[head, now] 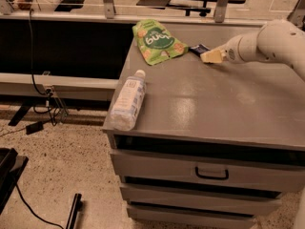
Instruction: Move rxbar blueberry near blue plastic bottle
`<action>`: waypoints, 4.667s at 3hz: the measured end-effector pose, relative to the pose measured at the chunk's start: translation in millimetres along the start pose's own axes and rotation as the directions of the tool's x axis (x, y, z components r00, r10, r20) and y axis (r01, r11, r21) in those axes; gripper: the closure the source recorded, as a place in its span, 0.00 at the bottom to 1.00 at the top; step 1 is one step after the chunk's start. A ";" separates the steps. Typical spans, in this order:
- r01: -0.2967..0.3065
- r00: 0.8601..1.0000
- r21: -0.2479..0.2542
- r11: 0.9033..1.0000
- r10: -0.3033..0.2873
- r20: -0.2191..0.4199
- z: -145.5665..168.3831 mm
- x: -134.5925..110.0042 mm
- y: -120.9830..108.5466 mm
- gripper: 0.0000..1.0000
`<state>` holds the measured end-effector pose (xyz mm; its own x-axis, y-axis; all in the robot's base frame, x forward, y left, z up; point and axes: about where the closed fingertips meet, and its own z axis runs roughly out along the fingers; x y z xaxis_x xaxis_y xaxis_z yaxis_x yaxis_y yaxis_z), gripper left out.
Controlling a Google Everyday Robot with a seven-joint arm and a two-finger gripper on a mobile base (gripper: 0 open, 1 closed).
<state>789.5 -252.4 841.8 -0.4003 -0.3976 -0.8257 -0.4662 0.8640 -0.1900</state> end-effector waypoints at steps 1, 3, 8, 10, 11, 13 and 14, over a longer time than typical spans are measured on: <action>0.009 1.000 -0.007 1.000 -0.009 0.020 -5.5 -7.3 -1.1 1.00; 0.129 0.989 -0.031 0.991 -0.126 0.076 -59.2 -60.8 28.1 1.00; 0.275 0.961 -0.275 0.921 -0.253 0.114 -104.2 -21.3 126.7 1.00; 0.337 0.940 -0.374 0.864 -0.288 0.183 -117.7 -15.0 161.5 1.00; 0.351 0.935 -0.403 0.845 -0.296 0.195 -117.7 -10.9 167.5 1.00; 0.398 0.917 -0.503 0.767 -0.319 0.239 -120.9 2.2 192.0 1.00; 0.422 0.906 -0.565 0.709 -0.327 0.268 -121.3 9.6 205.4 1.00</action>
Offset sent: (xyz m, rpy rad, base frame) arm -0.0171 -0.0048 0.0917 -0.0128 -0.1398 0.0299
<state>594.1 -116.2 859.3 0.0009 -0.5598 -0.8286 -0.9452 0.2700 -0.1834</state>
